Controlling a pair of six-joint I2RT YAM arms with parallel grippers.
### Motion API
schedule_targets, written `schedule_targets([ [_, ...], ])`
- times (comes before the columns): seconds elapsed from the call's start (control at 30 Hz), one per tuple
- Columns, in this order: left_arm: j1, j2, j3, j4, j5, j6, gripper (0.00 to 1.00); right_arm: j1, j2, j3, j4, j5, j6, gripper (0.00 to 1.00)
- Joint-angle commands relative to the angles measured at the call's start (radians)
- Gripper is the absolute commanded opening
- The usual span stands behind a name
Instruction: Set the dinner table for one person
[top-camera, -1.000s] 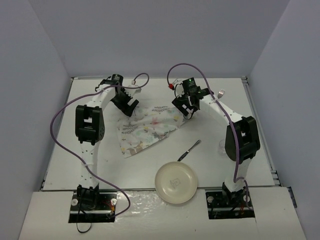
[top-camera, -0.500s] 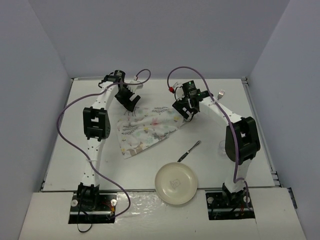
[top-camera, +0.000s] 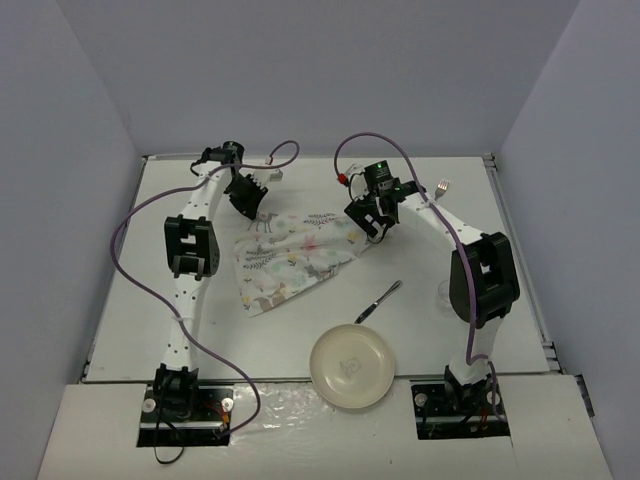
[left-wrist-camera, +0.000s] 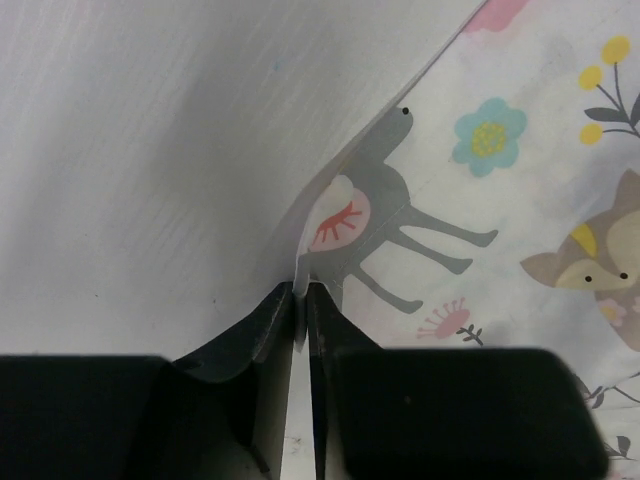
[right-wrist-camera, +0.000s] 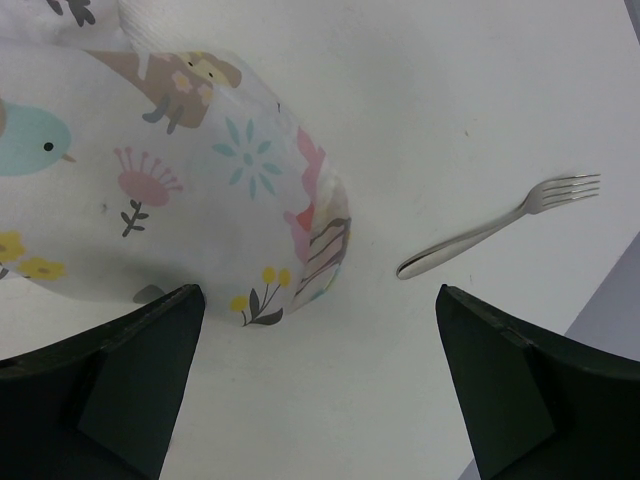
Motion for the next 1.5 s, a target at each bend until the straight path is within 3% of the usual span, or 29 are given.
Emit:
schedule_targets([
  [0.0,0.024,-0.020,-0.097,-0.060,0.026,-0.005,0.02,0.005,0.004,0.041,0.033,0.017,0.003,0.99],
  [0.17,0.058,-0.108,-0.169,0.081,0.014,-0.094,0.00,0.005,-0.003,0.040,0.033,0.024,0.005,0.99],
  [0.37,0.075,-0.354,-0.392,0.321,-0.031,-0.181,0.00,-0.022,-0.004,0.048,0.041,0.063,0.028,1.00],
  [0.53,0.073,-0.504,-0.521,0.425,-0.075,-0.215,0.00,-0.058,0.019,0.089,0.041,0.058,0.081,1.00],
  [0.73,0.053,-0.644,-0.469,0.411,-0.116,-0.241,0.00,-0.056,-0.019,0.080,0.042,0.015,0.083,1.00],
  [0.9,0.001,-0.688,-0.325,0.249,-0.074,-0.202,0.00,-0.045,0.002,0.102,0.038,-0.070,0.103,1.00],
  [1.0,-0.034,-0.734,-0.334,0.170,-0.008,-0.156,0.00,-0.007,0.007,0.141,-0.004,-0.190,0.089,0.99],
  [1.07,-0.053,-0.806,-0.383,0.134,0.031,-0.130,0.00,0.014,0.006,0.168,-0.034,-0.279,0.074,0.99],
  [1.17,-0.088,-0.931,-0.603,0.158,0.046,-0.097,0.00,0.067,0.021,0.237,-0.070,-0.385,0.043,0.99],
  [1.3,-0.101,-1.107,-0.814,0.238,0.005,-0.088,0.00,0.090,0.103,0.324,-0.103,-0.425,0.024,0.99],
  [1.47,-0.099,-1.208,-0.935,0.256,-0.012,-0.088,0.00,0.122,0.195,0.453,-0.114,-0.517,-0.013,0.99],
])
